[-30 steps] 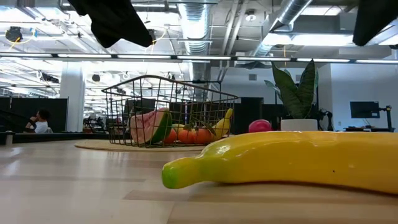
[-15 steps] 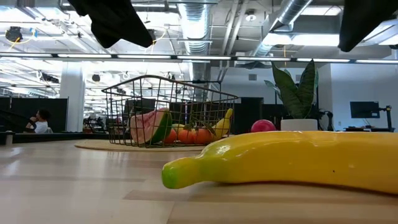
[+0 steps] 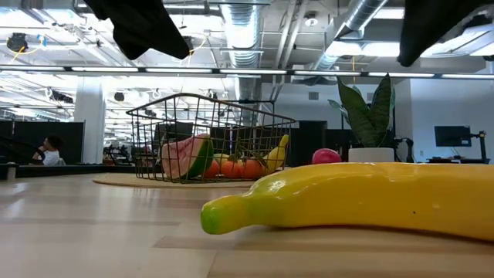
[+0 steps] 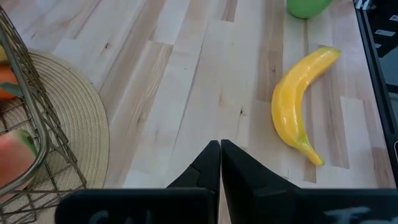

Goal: Build produce basket
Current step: Put the red apple into the wire basket

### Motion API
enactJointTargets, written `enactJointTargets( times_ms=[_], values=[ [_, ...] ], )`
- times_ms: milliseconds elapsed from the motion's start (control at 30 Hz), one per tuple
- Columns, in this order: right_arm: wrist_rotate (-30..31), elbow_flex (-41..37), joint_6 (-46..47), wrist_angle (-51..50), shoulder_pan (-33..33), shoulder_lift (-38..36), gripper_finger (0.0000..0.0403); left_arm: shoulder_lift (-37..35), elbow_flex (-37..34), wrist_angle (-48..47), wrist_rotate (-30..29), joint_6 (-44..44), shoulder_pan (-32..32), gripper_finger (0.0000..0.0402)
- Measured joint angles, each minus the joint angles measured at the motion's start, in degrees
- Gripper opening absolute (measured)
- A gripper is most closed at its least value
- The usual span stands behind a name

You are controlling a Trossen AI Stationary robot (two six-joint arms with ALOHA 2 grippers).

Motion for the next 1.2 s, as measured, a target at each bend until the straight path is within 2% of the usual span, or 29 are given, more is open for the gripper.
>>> enactJointTargets(
  times_ms=[600,900,1200],
  values=[
    [2.2,0.0,-3.0,4.0,-1.8,0.0,0.0000,0.0,0.0,0.0,0.0,1.0,0.0,0.0000],
    [4.0,0.0,-20.6,14.1,-8.9,-0.3,0.0000,0.0,0.0,0.0,0.1,2.0,0.0,0.0000],
    [1.5,4.0,-38.5,8.3,-19.3,-3.3,0.0000,0.0,0.0,-0.2,2.0,3.8,0.3,0.0000]
  ],
)
